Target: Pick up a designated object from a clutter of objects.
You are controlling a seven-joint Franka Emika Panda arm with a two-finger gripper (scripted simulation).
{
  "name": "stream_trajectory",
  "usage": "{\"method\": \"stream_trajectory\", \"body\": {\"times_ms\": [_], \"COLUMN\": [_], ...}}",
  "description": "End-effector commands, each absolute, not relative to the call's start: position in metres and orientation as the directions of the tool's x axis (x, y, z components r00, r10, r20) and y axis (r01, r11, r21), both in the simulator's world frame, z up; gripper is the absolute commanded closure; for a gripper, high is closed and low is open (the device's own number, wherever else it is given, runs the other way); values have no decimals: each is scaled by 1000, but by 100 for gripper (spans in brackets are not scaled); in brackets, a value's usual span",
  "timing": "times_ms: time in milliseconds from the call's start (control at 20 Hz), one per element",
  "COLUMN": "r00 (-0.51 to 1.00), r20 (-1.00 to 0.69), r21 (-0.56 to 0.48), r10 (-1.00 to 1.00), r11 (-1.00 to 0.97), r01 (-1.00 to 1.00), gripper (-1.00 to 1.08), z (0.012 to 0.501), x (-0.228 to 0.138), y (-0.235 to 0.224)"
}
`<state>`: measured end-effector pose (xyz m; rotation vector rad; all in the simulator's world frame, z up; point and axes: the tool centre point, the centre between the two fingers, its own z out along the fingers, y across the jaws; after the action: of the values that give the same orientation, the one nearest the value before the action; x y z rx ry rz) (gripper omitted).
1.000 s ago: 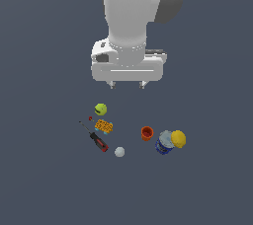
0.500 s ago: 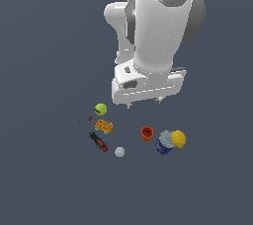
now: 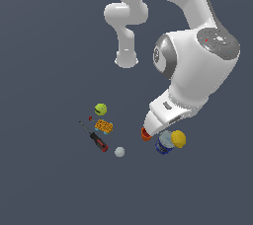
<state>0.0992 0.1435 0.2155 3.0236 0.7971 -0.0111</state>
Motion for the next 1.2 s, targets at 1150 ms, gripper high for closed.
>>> {"method": "stream_trajectory", "body": {"times_ms": [1150], "r00": [775], "r20": [0], "r21": [0], "r10": [632], "r11": [-775], "r01": [632], "gripper": [-92], "z": [142], "x": [116], "y": [198]}}
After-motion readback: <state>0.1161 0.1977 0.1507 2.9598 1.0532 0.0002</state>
